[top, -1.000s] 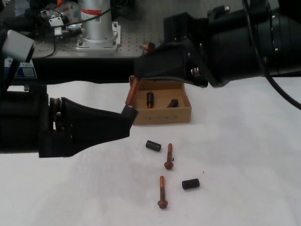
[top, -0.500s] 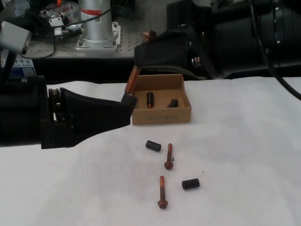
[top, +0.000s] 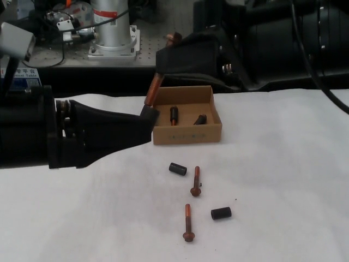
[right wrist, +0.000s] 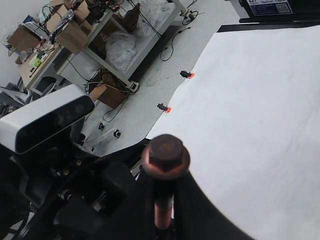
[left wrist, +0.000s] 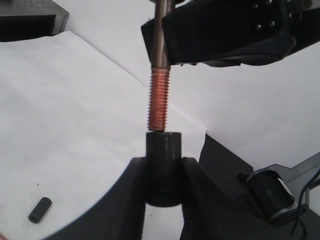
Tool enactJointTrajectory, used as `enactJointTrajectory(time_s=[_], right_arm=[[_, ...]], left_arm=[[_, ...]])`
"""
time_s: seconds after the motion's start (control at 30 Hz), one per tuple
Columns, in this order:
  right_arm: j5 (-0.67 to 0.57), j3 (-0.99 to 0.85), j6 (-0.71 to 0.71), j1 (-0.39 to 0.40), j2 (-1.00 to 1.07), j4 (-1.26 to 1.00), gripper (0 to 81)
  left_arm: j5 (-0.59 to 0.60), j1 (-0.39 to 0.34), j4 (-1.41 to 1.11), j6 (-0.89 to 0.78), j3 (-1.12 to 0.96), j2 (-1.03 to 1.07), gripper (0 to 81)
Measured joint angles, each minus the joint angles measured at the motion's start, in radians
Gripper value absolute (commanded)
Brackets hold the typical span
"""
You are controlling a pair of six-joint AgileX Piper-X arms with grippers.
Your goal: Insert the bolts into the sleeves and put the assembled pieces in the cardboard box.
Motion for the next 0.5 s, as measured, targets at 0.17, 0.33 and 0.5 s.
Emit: enactJointTrajectory(time_s=[0.17,0.33,0.5], right_arm=[[0.005,0.000,0.000,0.000,0.000,-0.003,2.9],[0.011,0.000,0.000,0.000,0.000,-0.004,2.9],[0.018,0.000,-0.009,0.000,0.000,-0.004,2.9]], left_arm=[[-0.005,0.000,-0.006,0.000,0.000,0.000,0.7],[-0.005,0.000,-0.012,-0.004,0.000,0.000,0.7],[-0.005,0.000,-0.011,-0.011,0.000,0.000,0.7]])
